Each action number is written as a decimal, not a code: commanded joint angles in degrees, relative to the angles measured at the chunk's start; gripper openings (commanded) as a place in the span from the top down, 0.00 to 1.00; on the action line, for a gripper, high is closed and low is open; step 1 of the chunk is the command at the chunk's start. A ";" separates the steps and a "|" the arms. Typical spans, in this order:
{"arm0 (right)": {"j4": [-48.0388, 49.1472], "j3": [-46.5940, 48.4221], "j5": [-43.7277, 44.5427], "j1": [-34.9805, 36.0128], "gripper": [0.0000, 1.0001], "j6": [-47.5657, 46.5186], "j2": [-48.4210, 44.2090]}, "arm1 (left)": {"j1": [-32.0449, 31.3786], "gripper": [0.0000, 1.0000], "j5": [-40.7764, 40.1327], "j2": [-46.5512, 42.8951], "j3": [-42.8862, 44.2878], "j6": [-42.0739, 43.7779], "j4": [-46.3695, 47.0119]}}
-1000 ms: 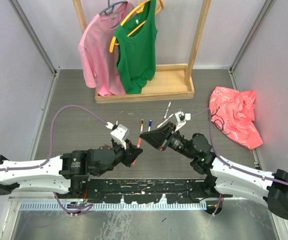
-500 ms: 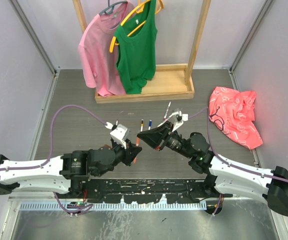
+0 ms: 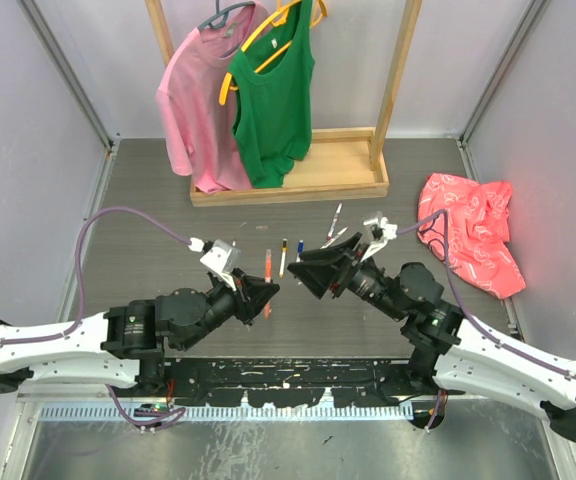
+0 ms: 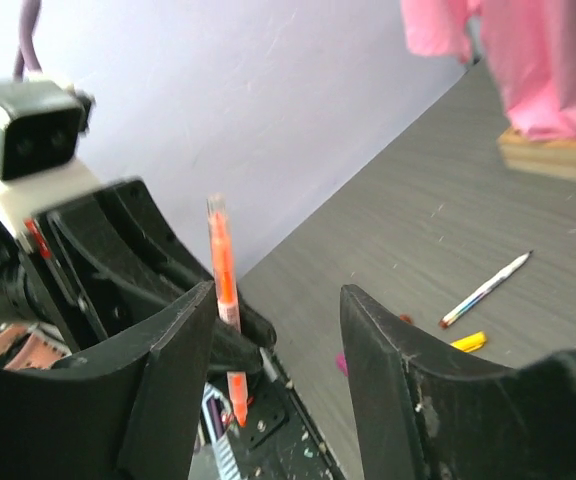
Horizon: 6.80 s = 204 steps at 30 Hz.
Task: Insert the pens into the pen caps
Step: Press the pen cap onto the pen.
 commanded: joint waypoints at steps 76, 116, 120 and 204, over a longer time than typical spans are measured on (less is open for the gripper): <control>-10.09 8.12 17.33 19.68 1.00 1.12 13.49 | 0.15 1.00 -0.28 7.20 21.75 10.44 -1.22; -6.18 0.20 30.96 36.20 1.00 10.86 30.05 | 0.15 1.00 5.18 6.20 28.85 14.77 3.66; -12.78 4.29 35.84 34.86 1.00 6.25 25.11 | 0.15 1.00 6.68 5.92 28.34 14.44 2.65; -3.76 18.72 34.51 29.81 0.67 -16.83 -0.65 | 0.15 1.00 24.20 7.50 19.89 7.92 -2.27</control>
